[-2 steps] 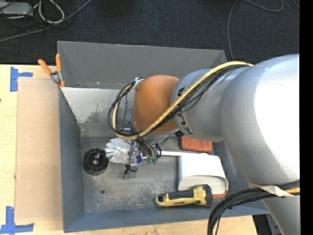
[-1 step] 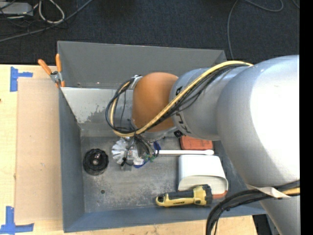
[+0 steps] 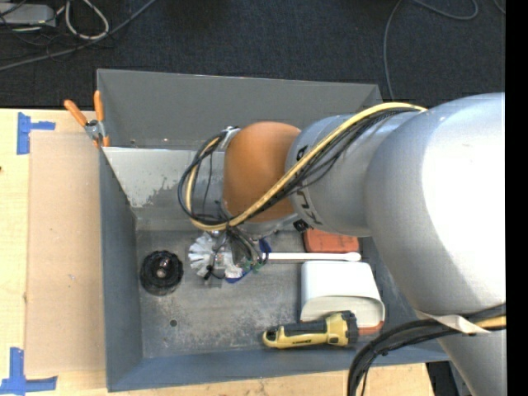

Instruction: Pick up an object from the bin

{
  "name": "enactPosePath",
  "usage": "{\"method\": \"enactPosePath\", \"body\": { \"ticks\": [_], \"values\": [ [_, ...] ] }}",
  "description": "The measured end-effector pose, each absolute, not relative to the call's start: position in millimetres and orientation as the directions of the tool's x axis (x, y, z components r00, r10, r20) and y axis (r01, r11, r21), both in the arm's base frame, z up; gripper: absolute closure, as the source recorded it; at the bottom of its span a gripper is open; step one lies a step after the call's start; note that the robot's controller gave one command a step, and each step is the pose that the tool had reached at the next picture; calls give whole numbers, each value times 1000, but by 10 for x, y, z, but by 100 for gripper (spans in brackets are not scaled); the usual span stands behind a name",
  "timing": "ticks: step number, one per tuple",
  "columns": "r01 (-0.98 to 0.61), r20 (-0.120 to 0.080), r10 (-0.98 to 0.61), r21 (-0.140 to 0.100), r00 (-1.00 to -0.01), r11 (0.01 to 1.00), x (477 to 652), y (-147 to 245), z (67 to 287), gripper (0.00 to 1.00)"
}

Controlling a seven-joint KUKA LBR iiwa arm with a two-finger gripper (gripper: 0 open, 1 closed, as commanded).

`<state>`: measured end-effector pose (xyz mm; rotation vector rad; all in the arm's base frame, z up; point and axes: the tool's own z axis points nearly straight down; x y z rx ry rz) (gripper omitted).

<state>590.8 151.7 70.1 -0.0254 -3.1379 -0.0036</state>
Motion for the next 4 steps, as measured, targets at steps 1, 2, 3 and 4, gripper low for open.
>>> {"method": "enactPosePath", "body": {
  "ticks": [1,2,3,4],
  "values": [
    [17,8,17,1,-1000,1000,5893,1511,776,100],
    [18,7,18,2,-1000,1000,5900,1510,929,100],
    [20,7,20,2,-1000,1000,5900,1508,1001,100],
    [20,8,20,2,-1000,1000,5900,1505,1063,100]
  ]
}}
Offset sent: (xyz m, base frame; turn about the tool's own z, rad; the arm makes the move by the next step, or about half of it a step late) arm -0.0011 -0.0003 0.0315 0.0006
